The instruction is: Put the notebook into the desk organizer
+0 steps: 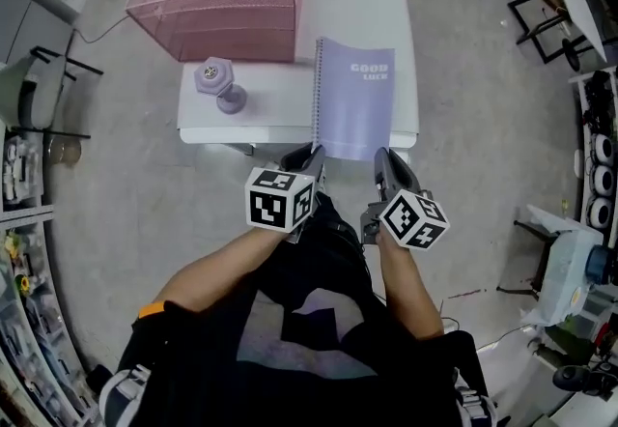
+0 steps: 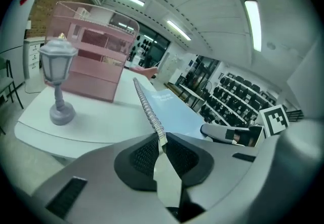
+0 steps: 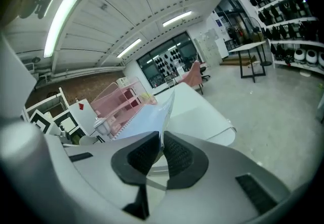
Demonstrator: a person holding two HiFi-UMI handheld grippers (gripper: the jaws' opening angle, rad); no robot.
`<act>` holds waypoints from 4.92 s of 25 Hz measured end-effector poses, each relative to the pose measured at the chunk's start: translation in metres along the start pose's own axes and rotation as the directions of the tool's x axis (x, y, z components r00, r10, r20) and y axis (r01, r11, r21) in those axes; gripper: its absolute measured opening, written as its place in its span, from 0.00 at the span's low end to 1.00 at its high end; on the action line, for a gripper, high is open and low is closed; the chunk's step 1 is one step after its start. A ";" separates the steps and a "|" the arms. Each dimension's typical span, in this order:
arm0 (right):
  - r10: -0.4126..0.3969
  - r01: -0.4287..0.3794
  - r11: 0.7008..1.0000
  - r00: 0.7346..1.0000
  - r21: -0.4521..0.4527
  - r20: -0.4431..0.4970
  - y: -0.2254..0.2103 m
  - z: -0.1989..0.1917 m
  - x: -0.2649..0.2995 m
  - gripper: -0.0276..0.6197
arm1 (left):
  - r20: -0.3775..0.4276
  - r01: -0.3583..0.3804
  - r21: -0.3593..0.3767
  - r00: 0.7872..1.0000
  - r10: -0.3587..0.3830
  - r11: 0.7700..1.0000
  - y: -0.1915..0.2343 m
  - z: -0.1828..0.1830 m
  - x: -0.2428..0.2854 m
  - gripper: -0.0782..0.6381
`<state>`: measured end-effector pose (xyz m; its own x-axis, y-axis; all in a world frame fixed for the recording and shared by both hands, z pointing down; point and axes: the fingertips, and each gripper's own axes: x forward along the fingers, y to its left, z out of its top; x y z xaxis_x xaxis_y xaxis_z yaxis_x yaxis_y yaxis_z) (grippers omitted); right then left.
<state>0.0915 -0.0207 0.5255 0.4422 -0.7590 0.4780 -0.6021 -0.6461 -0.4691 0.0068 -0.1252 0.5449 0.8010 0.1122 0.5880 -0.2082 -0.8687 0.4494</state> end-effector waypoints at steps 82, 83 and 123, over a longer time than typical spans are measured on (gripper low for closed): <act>0.526 -0.533 0.185 0.763 -0.825 -0.375 0.254 0.262 0.279 0.30 | 0.130 -0.720 -0.358 0.592 0.795 0.594 0.093 0.298 -0.035 0.31; 0.516 -0.529 0.189 0.770 -0.827 -0.375 0.252 0.261 0.278 0.30 | 0.143 -0.705 -0.366 0.602 0.785 0.607 0.092 0.300 -0.037 0.31; 0.712 -0.716 0.271 0.599 -0.644 -0.366 0.176 0.172 0.038 0.07 | 0.526 -0.794 -0.246 0.371 0.765 0.555 -0.055 0.203 -0.116 0.12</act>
<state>0.1166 -0.1771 0.3338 -0.4073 -0.8855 0.2238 -0.9076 0.4197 0.0090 0.0391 -0.1884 0.3150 0.4336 -0.8768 0.2081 -0.8902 -0.4526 -0.0521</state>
